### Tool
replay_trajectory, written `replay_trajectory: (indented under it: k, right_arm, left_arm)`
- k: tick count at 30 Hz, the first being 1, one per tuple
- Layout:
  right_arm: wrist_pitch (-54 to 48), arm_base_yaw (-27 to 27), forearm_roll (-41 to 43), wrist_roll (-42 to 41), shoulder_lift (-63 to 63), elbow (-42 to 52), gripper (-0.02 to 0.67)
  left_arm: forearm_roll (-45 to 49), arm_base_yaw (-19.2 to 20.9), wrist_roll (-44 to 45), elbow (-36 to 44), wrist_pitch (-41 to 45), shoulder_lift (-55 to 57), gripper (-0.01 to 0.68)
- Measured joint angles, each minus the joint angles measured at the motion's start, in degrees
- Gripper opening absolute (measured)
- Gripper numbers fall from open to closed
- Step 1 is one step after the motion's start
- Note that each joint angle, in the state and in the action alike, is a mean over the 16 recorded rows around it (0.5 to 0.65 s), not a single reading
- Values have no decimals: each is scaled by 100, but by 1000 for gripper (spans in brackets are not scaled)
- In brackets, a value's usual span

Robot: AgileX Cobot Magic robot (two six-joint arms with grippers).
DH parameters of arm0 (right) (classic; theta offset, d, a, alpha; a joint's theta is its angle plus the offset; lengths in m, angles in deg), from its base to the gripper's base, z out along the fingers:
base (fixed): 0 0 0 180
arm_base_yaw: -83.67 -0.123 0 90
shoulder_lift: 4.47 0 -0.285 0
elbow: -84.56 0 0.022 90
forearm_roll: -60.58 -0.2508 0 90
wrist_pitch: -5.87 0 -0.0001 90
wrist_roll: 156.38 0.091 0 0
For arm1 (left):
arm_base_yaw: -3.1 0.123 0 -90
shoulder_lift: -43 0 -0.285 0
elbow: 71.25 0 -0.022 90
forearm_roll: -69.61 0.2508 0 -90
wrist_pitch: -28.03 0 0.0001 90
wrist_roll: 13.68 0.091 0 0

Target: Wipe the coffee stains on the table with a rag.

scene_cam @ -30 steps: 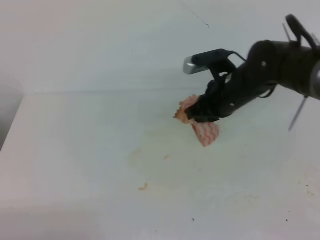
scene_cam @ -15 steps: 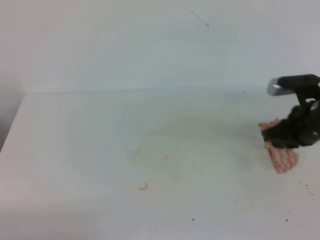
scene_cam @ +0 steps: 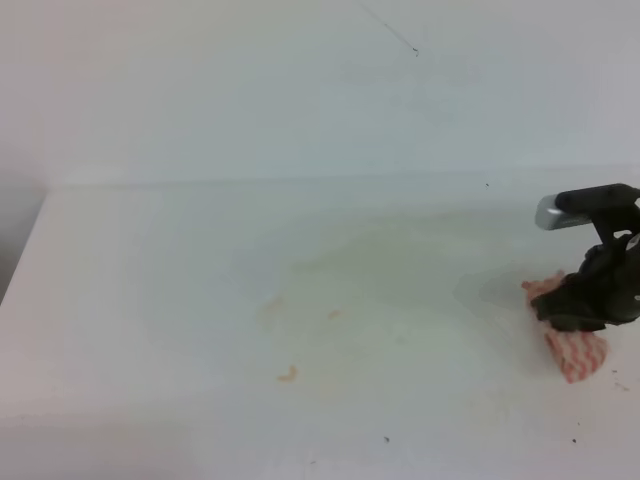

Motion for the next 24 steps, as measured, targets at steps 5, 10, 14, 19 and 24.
replay_trajectory:
  k: [5, 10, 14, 19, 24]
  right_arm:
    - [-380, 0, -52, -88, -5, -202, 276]
    - [-1139, 0, -187, -366, -52, -589, 415]
    - [-1862, 0, -372, -586, -178, -942, 487]
    - [-2622, 0, -595, -822, -519, -1273, 505]
    - [-3110, 0, -721, -860, -1091, -1391, 489]
  left_arm:
    - [0, 0, 0, 0, 0, 1, -3]
    - [0, 0, 0, 0, 0, 0, -3]
    - [0, 0, 0, 0, 0, -1, -3]
    - [0, 0, 0, 0, 0, -1, -3]
    - [0, 0, 0, 0, 0, -2, -3]
